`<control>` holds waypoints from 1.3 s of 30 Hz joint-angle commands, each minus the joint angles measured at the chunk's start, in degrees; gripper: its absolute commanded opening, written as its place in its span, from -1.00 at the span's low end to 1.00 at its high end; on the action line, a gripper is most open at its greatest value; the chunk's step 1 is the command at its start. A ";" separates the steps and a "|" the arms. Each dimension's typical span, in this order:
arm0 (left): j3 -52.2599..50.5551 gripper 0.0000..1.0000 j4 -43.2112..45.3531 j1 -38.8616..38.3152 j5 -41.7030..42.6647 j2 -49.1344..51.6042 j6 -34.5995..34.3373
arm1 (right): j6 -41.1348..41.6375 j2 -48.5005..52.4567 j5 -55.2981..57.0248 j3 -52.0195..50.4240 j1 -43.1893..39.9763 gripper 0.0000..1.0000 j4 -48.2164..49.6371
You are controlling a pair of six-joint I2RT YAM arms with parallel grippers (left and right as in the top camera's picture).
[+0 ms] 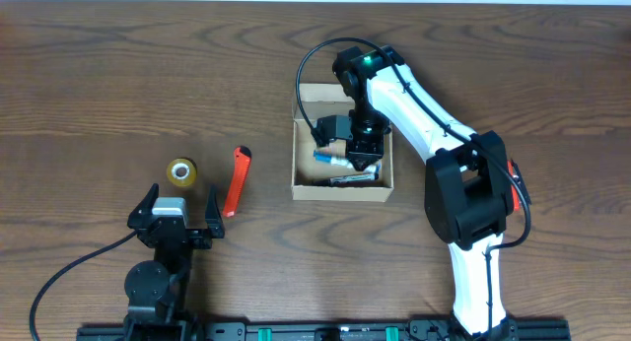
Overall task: Pack container
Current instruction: 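Carry blue marker with right gripper into the box and release, then move right gripper to the red utility knife and grasp it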
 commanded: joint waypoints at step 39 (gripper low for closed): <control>-1.36 0.90 -1.77 -0.04 1.68 -0.31 -0.42 | 46.27 -50.18 8.90 -23.23 -38.49 0.38 1.57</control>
